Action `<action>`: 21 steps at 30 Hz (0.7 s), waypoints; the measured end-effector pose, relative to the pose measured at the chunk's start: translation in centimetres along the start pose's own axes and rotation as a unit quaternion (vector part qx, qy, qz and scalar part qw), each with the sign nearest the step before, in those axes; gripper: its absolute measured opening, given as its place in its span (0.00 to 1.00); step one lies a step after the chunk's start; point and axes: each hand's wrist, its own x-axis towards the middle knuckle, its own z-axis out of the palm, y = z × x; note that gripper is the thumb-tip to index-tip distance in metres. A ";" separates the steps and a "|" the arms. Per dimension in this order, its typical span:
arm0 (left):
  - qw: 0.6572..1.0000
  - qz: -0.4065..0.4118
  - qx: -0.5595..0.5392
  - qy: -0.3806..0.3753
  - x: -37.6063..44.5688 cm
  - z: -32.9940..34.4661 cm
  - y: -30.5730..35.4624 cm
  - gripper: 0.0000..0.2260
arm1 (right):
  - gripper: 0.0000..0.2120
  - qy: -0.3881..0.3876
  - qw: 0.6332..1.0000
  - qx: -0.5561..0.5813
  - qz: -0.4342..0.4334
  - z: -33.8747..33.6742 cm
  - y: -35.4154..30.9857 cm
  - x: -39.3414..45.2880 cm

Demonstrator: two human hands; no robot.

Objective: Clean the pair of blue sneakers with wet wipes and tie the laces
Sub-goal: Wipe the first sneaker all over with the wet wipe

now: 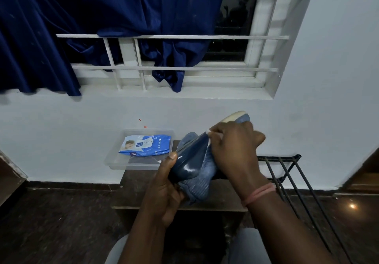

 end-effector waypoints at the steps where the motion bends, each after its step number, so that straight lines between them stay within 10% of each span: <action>1: 1.000 -0.003 -0.008 0.002 0.0 0.1 0.0 0.20 | 0.08 -0.005 1.000 0.009 -0.018 -0.1 -0.7 -1.3; 15: 0.997 0.002 0.042 0.057 -0.3 1.6 0.3 0.23 | 0.12 -0.025 0.994 0.004 -0.103 0.6 -2.0 -5.5; 18: 0.997 -0.005 0.024 0.072 -0.4 2.0 0.2 0.26 | 0.08 -0.066 0.984 0.144 -0.081 -0.5 -1.1 -6.2; 21: 0.997 -0.030 -0.040 0.060 -0.5 2.7 0.7 0.21 | 0.02 0.066 0.936 0.343 0.043 -2.6 1.5 -5.2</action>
